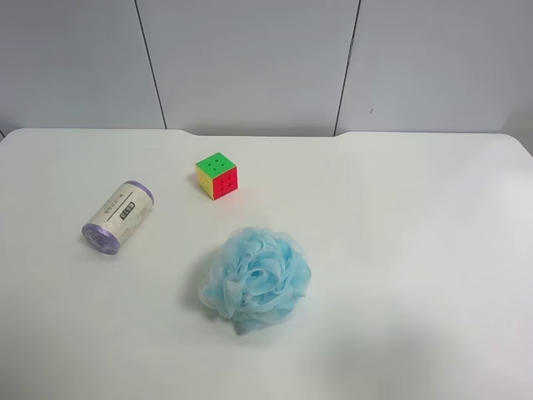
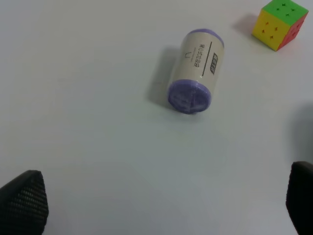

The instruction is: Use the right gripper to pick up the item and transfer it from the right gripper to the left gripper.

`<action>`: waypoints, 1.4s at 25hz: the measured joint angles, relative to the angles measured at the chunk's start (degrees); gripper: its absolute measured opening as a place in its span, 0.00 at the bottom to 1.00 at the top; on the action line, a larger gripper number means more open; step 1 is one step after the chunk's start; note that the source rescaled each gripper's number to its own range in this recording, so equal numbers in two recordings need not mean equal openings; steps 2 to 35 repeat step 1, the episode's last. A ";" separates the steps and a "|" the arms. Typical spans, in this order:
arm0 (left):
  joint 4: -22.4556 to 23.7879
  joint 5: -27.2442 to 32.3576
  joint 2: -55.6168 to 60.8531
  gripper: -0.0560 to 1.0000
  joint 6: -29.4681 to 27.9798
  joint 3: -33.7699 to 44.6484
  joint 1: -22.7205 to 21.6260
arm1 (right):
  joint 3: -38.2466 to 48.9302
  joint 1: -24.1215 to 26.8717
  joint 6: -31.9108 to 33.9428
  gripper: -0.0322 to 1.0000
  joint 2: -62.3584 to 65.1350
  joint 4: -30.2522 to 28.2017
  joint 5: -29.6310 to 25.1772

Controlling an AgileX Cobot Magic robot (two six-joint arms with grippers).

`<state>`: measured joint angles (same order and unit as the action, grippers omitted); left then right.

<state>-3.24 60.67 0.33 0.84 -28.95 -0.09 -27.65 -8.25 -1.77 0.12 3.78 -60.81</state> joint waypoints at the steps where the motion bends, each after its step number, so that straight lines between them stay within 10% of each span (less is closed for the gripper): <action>1: 0.00 0.00 0.00 0.99 0.00 0.00 0.00 | 0.00 0.00 0.00 1.00 0.00 0.00 0.00; 35: 0.00 0.00 0.00 0.99 0.00 0.00 0.00 | 0.00 0.00 0.00 1.00 0.00 0.00 0.00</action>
